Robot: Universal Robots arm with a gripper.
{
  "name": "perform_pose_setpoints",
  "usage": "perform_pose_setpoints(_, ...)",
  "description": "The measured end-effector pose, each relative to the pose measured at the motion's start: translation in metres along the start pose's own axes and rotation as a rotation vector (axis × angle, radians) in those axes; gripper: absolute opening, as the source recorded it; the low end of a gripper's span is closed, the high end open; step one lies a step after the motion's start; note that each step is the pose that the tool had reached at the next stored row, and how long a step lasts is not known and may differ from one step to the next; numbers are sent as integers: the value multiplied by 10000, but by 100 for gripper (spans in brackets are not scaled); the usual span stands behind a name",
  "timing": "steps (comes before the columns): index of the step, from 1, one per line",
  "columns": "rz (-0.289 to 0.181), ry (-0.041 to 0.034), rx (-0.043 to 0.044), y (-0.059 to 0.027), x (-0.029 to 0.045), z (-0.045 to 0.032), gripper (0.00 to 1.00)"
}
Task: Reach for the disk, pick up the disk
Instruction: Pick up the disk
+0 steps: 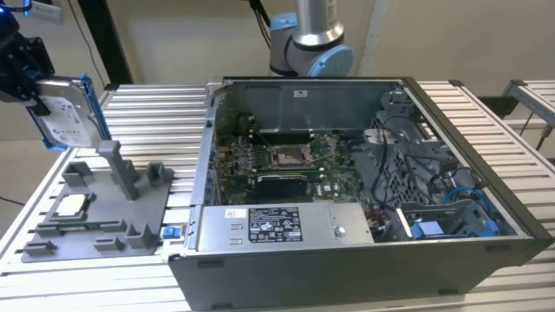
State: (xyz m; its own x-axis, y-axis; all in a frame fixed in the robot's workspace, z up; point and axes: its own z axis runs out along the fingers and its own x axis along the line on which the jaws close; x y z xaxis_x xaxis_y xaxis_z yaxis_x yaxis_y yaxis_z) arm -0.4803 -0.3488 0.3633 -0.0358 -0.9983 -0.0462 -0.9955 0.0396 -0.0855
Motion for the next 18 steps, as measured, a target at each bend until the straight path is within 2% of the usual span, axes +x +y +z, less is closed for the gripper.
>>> perform_pose_setpoints(1, -5, 1, 48, 5, 0, -20, 0)
perform_pose_setpoints(3, -20, 26, 215, 16, -1, -43, 0)
perform_pose_setpoints(6, -44, 126, 506, 32, -1, -65, 0)
perform_pose_setpoints(9, -56, 168, 670, 40, -3, -120, 0)
perform_pose_setpoints(12, -58, 175, 698, 33, -6, -201, 0)
perform_pose_setpoints(18, -57, 180, 698, 19, -15, -372, 0)
